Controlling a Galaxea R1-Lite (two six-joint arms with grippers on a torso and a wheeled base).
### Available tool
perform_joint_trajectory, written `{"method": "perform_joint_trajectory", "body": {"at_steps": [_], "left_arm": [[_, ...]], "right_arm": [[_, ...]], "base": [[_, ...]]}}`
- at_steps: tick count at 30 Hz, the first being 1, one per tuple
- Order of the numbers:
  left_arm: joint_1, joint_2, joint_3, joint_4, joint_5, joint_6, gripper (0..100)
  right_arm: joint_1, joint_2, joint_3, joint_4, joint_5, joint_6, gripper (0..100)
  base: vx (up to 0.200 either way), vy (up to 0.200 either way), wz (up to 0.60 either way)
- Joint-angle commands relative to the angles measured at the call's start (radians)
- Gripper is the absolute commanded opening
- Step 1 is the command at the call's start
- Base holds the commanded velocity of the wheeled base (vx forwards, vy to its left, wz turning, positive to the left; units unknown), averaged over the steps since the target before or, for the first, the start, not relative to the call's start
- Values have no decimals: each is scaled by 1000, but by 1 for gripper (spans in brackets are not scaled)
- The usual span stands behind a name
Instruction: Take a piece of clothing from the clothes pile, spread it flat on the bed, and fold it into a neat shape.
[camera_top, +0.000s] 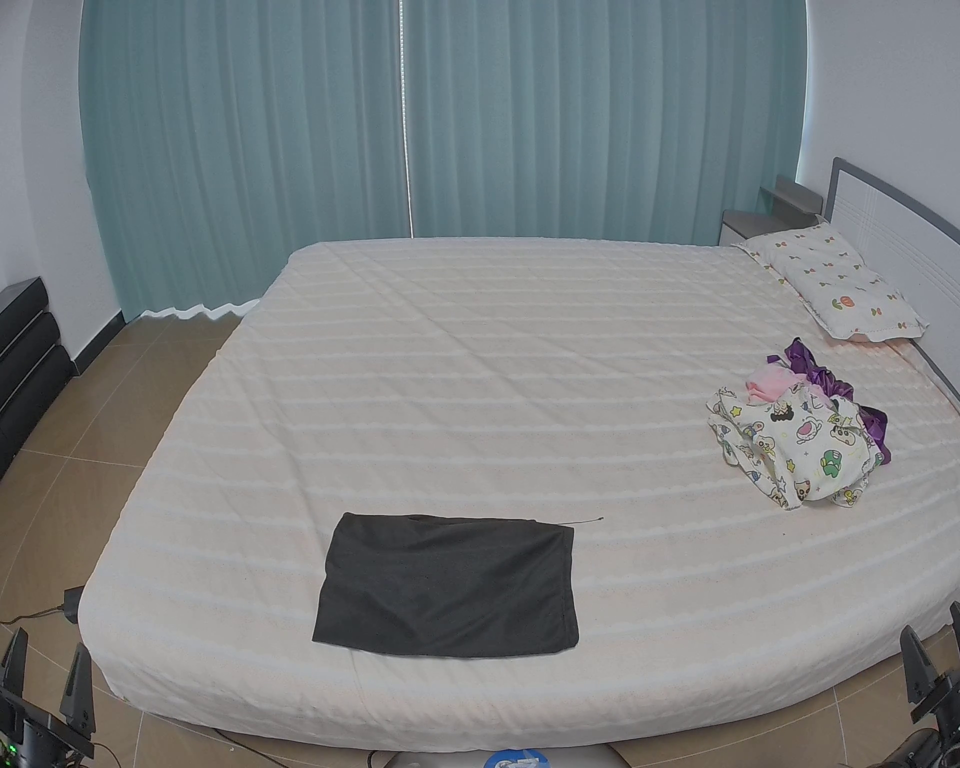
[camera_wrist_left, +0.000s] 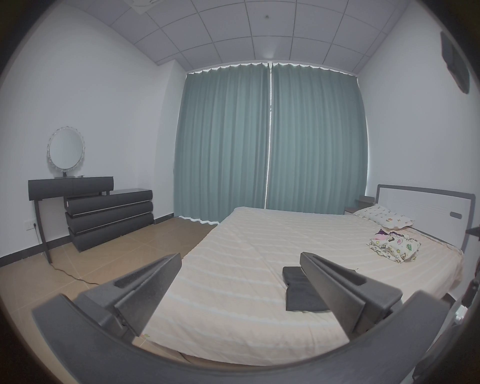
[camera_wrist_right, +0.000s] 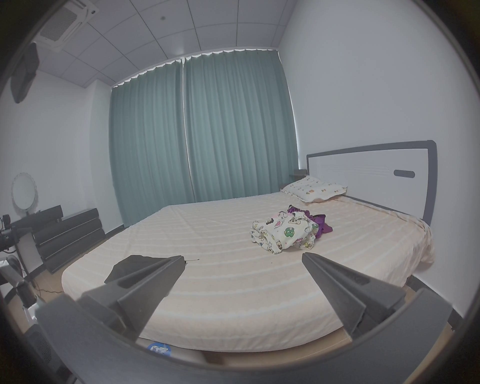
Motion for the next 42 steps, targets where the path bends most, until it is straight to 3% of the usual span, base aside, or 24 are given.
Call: {"method": "perform_joint_trajectory", "body": {"at_steps": [1, 2, 6, 13, 19, 21, 22, 23, 26, 32, 36, 39, 42], "left_arm": [[3, -41, 22, 5, -60, 10, 100], [2, -41, 22, 17, -83, 14, 100], [2, -42, 22, 46, -104, 37, 100], [3, -41, 22, 46, -115, 70, 100], [3, -41, 22, 48, -113, 67, 100], [3, -41, 22, 48, -113, 67, 100], [3, -41, 22, 48, -113, 67, 100], [3, -41, 22, 48, -112, 67, 100], [3, -41, 22, 48, -113, 67, 100], [3, -41, 22, 48, -113, 68, 100], [3, -41, 22, 48, -113, 67, 100], [3, -41, 22, 48, -113, 67, 100], [3, -41, 22, 48, -113, 68, 100]], "right_arm": [[-25, -25, 18, 13, -38, -45, 100], [-60, -28, 11, 35, -72, -79, 100], [-118, -56, -5, 81, -92, -125, 100], [-126, -128, -3, 75, -85, -212, 100], [-124, -128, 0, 65, -4, -181, 100], [-124, -128, 14, 18, 137, -138, 100], [-124, -128, 15, 13, 145, -135, 100], [-124, -128, 18, -11, 209, -65, 100], [-126, -126, 18, -8, 201, 27, 100], [-126, -128, 18, -10, 254, -105, 100], [-126, -128, 18, -2, 324, -85, 100], [-126, -128, 18, -1, 313, -80, 100], [-126, -128, 18, -5, 240, -91, 100]], "base": [[0, 0, 0], [0, 0, 0], [0, 0, 0], [0, 0, 0], [0, 0, 0], [0, 0, 0], [0, 0, 0], [0, 0, 0], [0, 0, 0], [0, 0, 0], [0, 0, 0], [0, 0, 0], [0, 0, 0]]}}
